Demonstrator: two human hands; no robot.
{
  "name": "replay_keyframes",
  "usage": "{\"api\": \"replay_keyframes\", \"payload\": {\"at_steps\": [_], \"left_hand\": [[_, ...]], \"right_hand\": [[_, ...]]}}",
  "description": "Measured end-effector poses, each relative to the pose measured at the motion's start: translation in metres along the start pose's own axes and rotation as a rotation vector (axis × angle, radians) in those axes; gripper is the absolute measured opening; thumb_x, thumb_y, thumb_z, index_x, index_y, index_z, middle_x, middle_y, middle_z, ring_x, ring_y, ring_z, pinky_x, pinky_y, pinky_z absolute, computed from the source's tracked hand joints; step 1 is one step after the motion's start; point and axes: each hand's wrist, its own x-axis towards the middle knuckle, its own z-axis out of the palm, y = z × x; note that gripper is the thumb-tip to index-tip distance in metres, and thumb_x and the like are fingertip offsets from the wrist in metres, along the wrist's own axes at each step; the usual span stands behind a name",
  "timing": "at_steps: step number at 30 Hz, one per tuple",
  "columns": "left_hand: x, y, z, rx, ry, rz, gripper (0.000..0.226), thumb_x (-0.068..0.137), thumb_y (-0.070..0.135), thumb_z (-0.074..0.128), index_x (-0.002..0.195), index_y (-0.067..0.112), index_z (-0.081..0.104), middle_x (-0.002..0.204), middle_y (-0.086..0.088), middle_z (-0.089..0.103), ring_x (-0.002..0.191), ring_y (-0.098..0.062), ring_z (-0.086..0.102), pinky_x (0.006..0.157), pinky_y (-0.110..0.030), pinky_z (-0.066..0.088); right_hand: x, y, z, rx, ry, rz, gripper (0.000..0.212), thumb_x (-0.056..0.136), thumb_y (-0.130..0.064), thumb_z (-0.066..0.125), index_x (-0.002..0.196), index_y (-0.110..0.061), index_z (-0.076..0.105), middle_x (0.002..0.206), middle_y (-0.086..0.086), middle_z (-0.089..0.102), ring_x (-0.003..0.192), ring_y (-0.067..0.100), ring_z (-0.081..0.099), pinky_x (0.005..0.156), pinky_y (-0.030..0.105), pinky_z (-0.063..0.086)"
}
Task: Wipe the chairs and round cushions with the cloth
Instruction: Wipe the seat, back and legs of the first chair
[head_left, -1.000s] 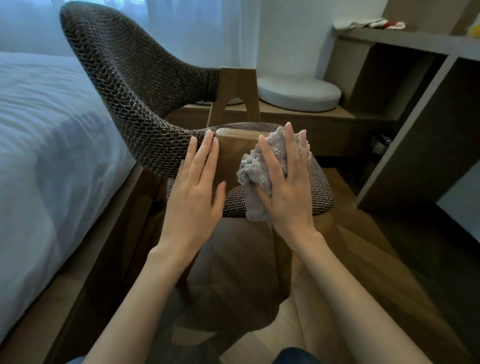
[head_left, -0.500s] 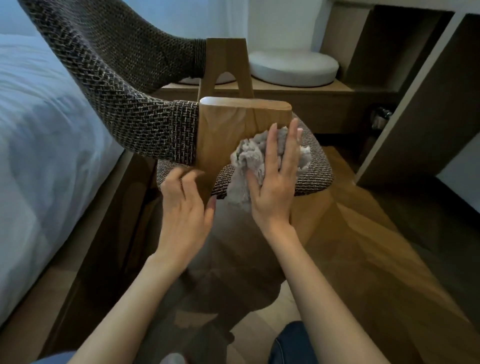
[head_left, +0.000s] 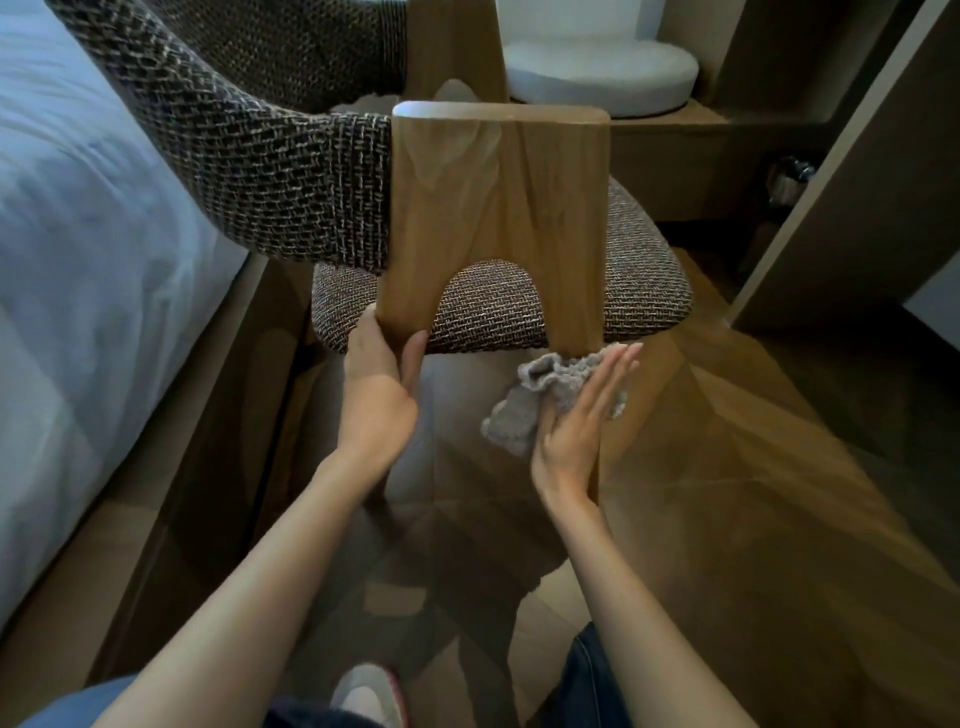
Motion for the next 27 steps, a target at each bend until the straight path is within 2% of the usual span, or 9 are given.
{"api": "replay_keyframes", "payload": {"at_steps": [2,4,7,11,17,19,22,25,27], "left_hand": [[-0.005,-0.002,0.005,0.067,0.020,-0.014,0.050,0.099,0.026,0.048,0.140,0.002,0.034,0.130,-0.019,0.045,0.120,-0.030,0.043,0.098,-0.031,0.033],[-0.010,-0.004,0.010,0.116,0.040,-0.055,0.054,0.099,0.026,0.047,0.143,0.001,0.029,0.134,-0.023,0.037,0.124,-0.035,0.037,0.102,-0.034,0.029],[-0.012,-0.006,0.020,0.133,0.070,-0.190,0.056,0.099,0.028,0.048,0.144,0.002,0.027,0.133,-0.025,0.031,0.122,-0.041,0.033,0.102,-0.040,0.029],[-0.012,-0.008,0.033,0.043,0.059,-0.379,0.062,0.099,0.038,0.043,0.150,0.018,0.014,0.141,-0.023,0.023,0.130,-0.041,0.027,0.105,-0.048,0.027],[-0.014,-0.009,0.042,-0.020,0.085,-0.390,0.063,0.099,0.043,0.038,0.151,0.025,0.006,0.146,-0.022,0.026,0.135,-0.040,0.028,0.105,-0.051,0.029],[-0.014,-0.010,0.043,-0.014,0.095,-0.380,0.063,0.100,0.043,0.037,0.151,0.025,0.006,0.147,-0.022,0.025,0.135,-0.039,0.028,0.104,-0.050,0.029],[-0.015,-0.017,0.044,-0.011,0.094,-0.347,0.063,0.100,0.041,0.037,0.152,0.025,0.005,0.147,-0.022,0.025,0.134,-0.038,0.028,0.104,-0.048,0.028],[-0.019,-0.025,0.045,-0.005,0.092,-0.295,0.062,0.101,0.039,0.036,0.152,0.026,0.003,0.147,-0.019,0.025,0.134,-0.037,0.031,0.105,-0.048,0.029],[-0.021,-0.030,0.046,0.018,0.102,-0.255,0.062,0.102,0.036,0.036,0.152,0.028,0.001,0.145,-0.017,0.029,0.131,-0.037,0.036,0.104,-0.048,0.030]], "right_hand": [[0.016,-0.018,-0.006,0.027,0.002,-0.065,0.078,0.098,-0.053,0.030,0.152,-0.006,-0.001,0.160,0.016,-0.008,0.148,0.030,-0.009,0.122,0.035,0.001],[0.041,-0.048,-0.012,0.048,0.049,-0.162,0.076,0.098,-0.049,0.032,0.150,0.002,0.009,0.158,0.024,0.003,0.147,0.030,-0.005,0.120,0.028,-0.004],[0.063,-0.073,-0.014,0.090,0.115,-0.246,0.076,0.097,-0.049,0.033,0.147,0.007,0.018,0.156,0.028,0.014,0.147,0.033,0.003,0.122,0.034,0.002],[0.051,-0.034,-0.011,0.078,0.093,-0.258,0.077,0.095,-0.049,0.036,0.147,0.005,0.016,0.156,0.025,0.014,0.147,0.037,0.009,0.121,0.047,0.012],[-0.014,0.039,0.001,0.042,-0.036,0.115,0.086,0.091,-0.067,0.029,0.153,-0.012,0.003,0.162,0.010,0.003,0.149,0.020,0.005,0.122,0.032,0.007],[-0.027,0.063,0.006,0.053,-0.083,0.243,0.089,0.089,-0.070,0.032,0.153,-0.013,0.006,0.161,0.010,0.013,0.147,0.023,0.016,0.120,0.041,0.019],[-0.035,0.098,0.007,0.023,-0.176,0.341,0.081,0.091,-0.053,0.052,0.149,-0.008,0.018,0.152,0.014,0.031,0.140,0.028,0.033,0.114,0.045,0.031],[-0.044,0.125,0.003,0.070,-0.229,0.481,0.077,0.088,-0.022,0.068,0.148,-0.006,0.023,0.146,0.009,0.037,0.131,0.022,0.040,0.112,0.025,0.032],[-0.054,0.143,0.005,0.000,-0.285,0.547,0.074,0.090,-0.023,0.066,0.149,-0.009,0.024,0.143,0.007,0.042,0.125,0.023,0.045,0.108,0.031,0.036]]}}
